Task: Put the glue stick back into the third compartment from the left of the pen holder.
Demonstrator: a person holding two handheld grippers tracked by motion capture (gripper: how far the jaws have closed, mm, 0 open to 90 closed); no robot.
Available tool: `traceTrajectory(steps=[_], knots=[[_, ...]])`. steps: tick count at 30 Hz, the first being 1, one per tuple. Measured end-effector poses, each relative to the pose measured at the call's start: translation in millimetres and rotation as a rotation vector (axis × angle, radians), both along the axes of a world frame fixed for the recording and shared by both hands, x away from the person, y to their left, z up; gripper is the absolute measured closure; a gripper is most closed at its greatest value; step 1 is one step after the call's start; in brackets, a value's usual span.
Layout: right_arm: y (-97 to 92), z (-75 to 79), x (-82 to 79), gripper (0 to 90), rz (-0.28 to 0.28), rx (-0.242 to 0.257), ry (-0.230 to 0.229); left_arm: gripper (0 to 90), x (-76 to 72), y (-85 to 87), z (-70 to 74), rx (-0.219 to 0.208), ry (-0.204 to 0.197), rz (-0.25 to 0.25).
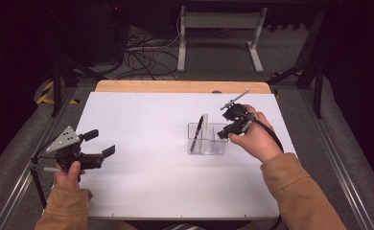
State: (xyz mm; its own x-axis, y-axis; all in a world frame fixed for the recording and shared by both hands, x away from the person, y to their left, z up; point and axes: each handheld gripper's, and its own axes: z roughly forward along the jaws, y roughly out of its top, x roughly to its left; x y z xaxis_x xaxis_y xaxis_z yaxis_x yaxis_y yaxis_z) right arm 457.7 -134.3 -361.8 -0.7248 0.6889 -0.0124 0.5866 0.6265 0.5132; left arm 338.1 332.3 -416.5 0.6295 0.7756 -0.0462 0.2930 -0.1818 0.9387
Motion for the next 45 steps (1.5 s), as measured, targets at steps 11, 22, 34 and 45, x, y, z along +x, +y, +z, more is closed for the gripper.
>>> traceTrajectory(steps=[11, 22, 34, 45], knots=[[-13.0, 15.2, -20.1, 32.3, 0.013, 0.161, -0.159, 10.1, -5.6, -6.0, 1.3, 0.012, -0.007, -0.017], [-26.2, 25.0, -42.6, 21.7, 0.052, 0.24, -0.349, 10.1, -11.7, -11.4, 0.4, 0.016, -0.009, -0.033], [-39.9, 26.3, -60.8, 15.4, 0.05, 0.337, -0.415, 10.1, -18.2, -14.6, -4.0, 0.012, -0.018, -0.048], [-65.2, 6.9, -84.5, 8.2, 0.119, 0.458, -0.45, 10.0, -28.8, -19.1, -11.5, 0.011, -0.045, -0.06]])
